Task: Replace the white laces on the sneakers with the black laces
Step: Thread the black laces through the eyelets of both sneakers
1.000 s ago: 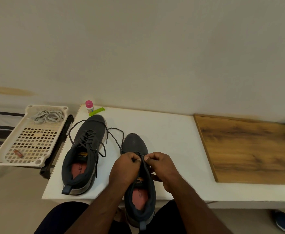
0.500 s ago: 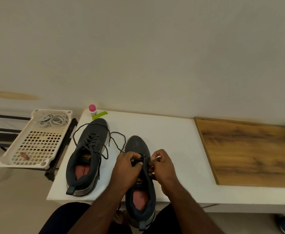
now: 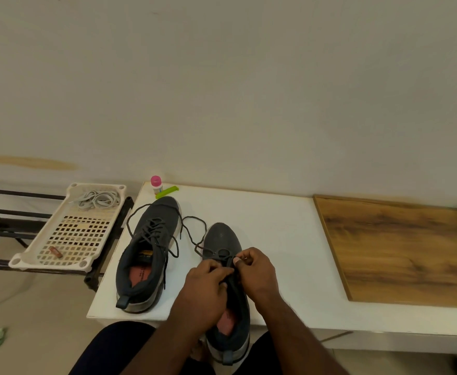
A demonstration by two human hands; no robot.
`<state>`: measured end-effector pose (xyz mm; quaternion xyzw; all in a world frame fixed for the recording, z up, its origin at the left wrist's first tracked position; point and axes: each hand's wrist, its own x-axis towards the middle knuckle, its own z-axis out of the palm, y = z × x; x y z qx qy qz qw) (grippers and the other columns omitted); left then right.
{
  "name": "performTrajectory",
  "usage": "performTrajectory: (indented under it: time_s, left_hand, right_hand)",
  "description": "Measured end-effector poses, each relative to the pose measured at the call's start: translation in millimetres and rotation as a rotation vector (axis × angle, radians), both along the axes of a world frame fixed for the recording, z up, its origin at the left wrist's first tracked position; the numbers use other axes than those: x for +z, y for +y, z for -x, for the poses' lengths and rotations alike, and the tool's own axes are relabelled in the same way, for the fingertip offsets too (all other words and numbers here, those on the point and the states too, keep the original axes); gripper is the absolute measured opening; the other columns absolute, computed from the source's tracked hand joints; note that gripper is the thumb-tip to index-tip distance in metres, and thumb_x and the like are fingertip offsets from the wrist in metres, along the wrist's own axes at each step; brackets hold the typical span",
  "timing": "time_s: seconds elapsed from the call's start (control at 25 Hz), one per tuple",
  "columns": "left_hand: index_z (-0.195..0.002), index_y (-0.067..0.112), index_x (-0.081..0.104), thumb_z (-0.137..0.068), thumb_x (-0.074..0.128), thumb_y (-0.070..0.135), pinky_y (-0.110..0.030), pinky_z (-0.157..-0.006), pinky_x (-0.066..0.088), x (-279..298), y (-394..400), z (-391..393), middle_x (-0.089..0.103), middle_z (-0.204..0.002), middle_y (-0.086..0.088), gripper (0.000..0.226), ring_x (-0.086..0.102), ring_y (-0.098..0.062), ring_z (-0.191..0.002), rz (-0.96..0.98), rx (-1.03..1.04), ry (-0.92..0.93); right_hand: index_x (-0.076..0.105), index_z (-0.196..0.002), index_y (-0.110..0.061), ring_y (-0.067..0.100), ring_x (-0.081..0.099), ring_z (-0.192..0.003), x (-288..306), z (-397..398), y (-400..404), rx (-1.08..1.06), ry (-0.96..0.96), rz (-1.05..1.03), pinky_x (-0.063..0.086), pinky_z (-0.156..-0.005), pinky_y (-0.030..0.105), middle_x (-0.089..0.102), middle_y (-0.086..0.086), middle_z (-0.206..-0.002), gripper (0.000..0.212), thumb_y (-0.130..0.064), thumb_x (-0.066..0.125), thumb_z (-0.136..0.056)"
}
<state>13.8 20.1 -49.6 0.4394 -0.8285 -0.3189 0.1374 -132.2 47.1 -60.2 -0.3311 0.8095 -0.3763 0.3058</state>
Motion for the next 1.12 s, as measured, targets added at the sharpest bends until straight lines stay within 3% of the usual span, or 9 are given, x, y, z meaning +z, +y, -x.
performTrajectory:
  time_s: [0.08, 0.24, 0.44, 0.56, 0.68, 0.76, 0.96, 1.12]
  left_hand:
    - [-0.138, 0.041, 0.051, -0.098, 0.044, 0.019, -0.015, -0.099, 0.030, 0.8, 4.8, -1.2, 0.042, -0.135, 0.013, 0.046, 0.037, -0.010, -0.120, 0.045, -0.013, -0.036]
    - [-0.139, 0.043, 0.049, -0.099, 0.044, 0.021, -0.022, -0.098, 0.037, 0.7, 4.0, 1.8, 0.044, -0.134, 0.010, 0.046, 0.039, -0.013, -0.119, 0.085, -0.018, -0.106]
    - [-0.137, 0.044, 0.052, -0.099, 0.044, 0.025, -0.027, -0.099, 0.042, -1.1, -4.5, -0.9, 0.045, -0.133, 0.007, 0.043, 0.040, -0.016, -0.117, 0.086, -0.017, -0.100]
    - [-0.137, 0.044, 0.052, -0.100, 0.045, 0.023, -0.028, -0.104, 0.039, -2.5, -9.3, -4.3, 0.043, -0.137, 0.007, 0.043, 0.038, -0.016, -0.122, 0.067, -0.037, -0.070]
    - [-0.138, 0.044, 0.051, -0.099, 0.046, 0.019, -0.028, -0.103, 0.040, -1.8, -4.2, -0.7, 0.043, -0.138, 0.006, 0.047, 0.037, -0.016, -0.122, 0.111, -0.078, -0.064]
    - [-0.138, 0.046, 0.050, -0.099, 0.044, 0.019, -0.029, -0.101, 0.041, -2.2, -2.9, 0.4, 0.041, -0.139, 0.006, 0.048, 0.037, -0.016, -0.121, 0.123, -0.080, -0.065]
    - [-0.139, 0.049, 0.047, -0.099, 0.046, 0.026, -0.029, -0.104, 0.038, -1.3, -5.4, 2.8, 0.035, -0.147, 0.009, 0.045, 0.034, -0.018, -0.126, 0.118, -0.097, -0.125]
    - [-0.144, 0.047, 0.042, -0.099, 0.049, 0.027, -0.031, -0.105, 0.038, 0.4, -8.8, 3.6, 0.033, -0.152, 0.008, 0.049, 0.033, -0.020, -0.128, 0.125, -0.075, -0.177]
  right_hand:
    - [0.062, -0.086, -0.026, 0.013, 0.065, -0.079, 4.5, 0.5, -0.6, 0.031, 0.041, -0.009, 0.058, -0.079, 0.039, 0.068, -0.007, -0.083, 0.009, -0.021, 0.061, -0.093]
    - [0.061, -0.088, -0.024, 0.015, 0.063, -0.083, 9.9, 4.4, -1.7, 0.078, 0.087, -0.047, 0.057, -0.081, 0.037, 0.066, -0.007, -0.086, 0.008, -0.020, 0.060, -0.095]
    - [0.060, -0.086, -0.021, 0.010, 0.059, -0.081, 35.9, 7.2, 6.0, 0.027, 0.221, 0.110, 0.045, -0.070, 0.019, 0.062, -0.010, -0.084, 0.012, -0.013, 0.058, -0.095]
    - [0.060, -0.088, -0.027, 0.013, 0.063, -0.082, 36.1, 10.9, 18.4, -0.110, 0.072, 0.276, 0.057, -0.076, 0.033, 0.065, -0.009, -0.087, 0.012, -0.018, 0.061, -0.096]
    - [0.065, -0.099, -0.030, 0.011, 0.066, -0.091, 18.1, 7.8, 18.5, -0.046, -0.026, 0.147, 0.058, -0.087, 0.042, 0.068, -0.011, -0.094, 0.010, -0.023, 0.069, -0.092]
    - [0.072, -0.105, -0.024, 0.010, 0.067, -0.094, 9.8, 8.0, 9.1, 0.018, 0.025, 0.063, 0.056, -0.092, 0.037, 0.071, -0.011, -0.097, 0.015, -0.023, 0.070, -0.091]
    - [0.069, -0.091, -0.019, 0.013, 0.063, -0.085, 13.4, 8.9, -8.8, 0.086, 0.189, -0.004, 0.050, -0.076, 0.023, 0.067, -0.006, -0.088, 0.006, -0.023, 0.065, -0.094]
    - [0.056, -0.081, -0.022, 0.018, 0.061, -0.080, 23.5, 9.1, -5.5, -0.040, 0.175, 0.294, 0.054, -0.073, 0.034, 0.060, -0.007, -0.083, 0.016, -0.018, 0.061, -0.096]
